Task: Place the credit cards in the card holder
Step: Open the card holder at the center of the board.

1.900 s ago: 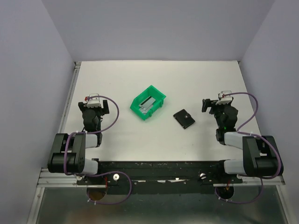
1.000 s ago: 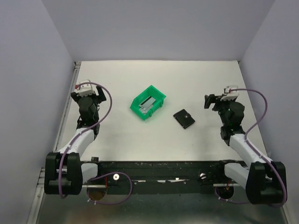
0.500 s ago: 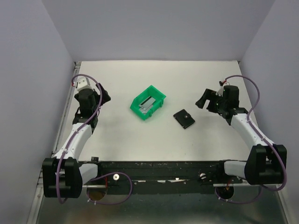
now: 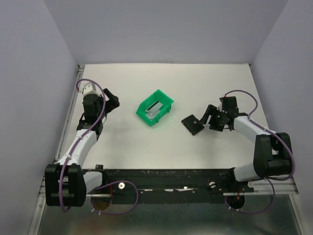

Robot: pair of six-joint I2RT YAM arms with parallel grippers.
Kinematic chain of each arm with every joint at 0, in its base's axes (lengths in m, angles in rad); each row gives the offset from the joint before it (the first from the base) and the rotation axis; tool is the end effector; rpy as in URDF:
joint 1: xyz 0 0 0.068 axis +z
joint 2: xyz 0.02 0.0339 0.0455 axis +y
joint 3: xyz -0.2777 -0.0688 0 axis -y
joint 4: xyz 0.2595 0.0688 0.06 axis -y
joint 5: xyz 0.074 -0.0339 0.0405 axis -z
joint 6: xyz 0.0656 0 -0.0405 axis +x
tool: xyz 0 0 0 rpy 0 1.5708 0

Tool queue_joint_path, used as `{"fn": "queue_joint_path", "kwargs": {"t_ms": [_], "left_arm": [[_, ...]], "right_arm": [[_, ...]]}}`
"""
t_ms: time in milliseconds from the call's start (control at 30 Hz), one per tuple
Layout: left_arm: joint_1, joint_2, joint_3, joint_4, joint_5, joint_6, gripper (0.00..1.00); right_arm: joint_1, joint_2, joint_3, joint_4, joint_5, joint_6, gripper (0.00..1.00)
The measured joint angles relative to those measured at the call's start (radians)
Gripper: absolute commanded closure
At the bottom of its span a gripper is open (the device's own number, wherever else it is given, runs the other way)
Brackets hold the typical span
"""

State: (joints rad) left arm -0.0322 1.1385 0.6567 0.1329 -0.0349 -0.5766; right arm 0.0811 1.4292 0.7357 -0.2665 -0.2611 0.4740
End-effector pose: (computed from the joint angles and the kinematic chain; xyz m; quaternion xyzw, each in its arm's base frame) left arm 0.2925 -0.0071 0.2509 -0.2298 0.7861 -0.1583 0.5515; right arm 0.2952 0.0410 0.1561 0.1462 0.9351 0.2011 0.2527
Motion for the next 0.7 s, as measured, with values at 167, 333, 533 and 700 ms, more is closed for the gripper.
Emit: {"fn": "queue_joint_path", "kwargs": {"t_ms": [167, 333, 533, 700], "left_arm": [[-0.006, 0.002, -0.005, 0.014, 0.040, -0.016, 0.01], [-0.016, 0.002, -0.008, 0.025, 0.058, -0.023, 0.01], [-0.024, 0.002, -0.008, 0.027, 0.075, -0.027, 0.02], [-0.027, 0.002, -0.008, 0.036, 0.104, -0.059, 0.15]], "right_arm": [[0.008, 0.063, 0.000, 0.005, -0.007, 0.028, 0.38], [0.011, 0.119, 0.029, 0.017, -0.032, 0.053, 0.48], [0.012, 0.158, 0.054, 0.019, -0.046, 0.061, 0.63], [0.012, 0.169, 0.055, 0.018, -0.055, 0.067, 0.81]]}}
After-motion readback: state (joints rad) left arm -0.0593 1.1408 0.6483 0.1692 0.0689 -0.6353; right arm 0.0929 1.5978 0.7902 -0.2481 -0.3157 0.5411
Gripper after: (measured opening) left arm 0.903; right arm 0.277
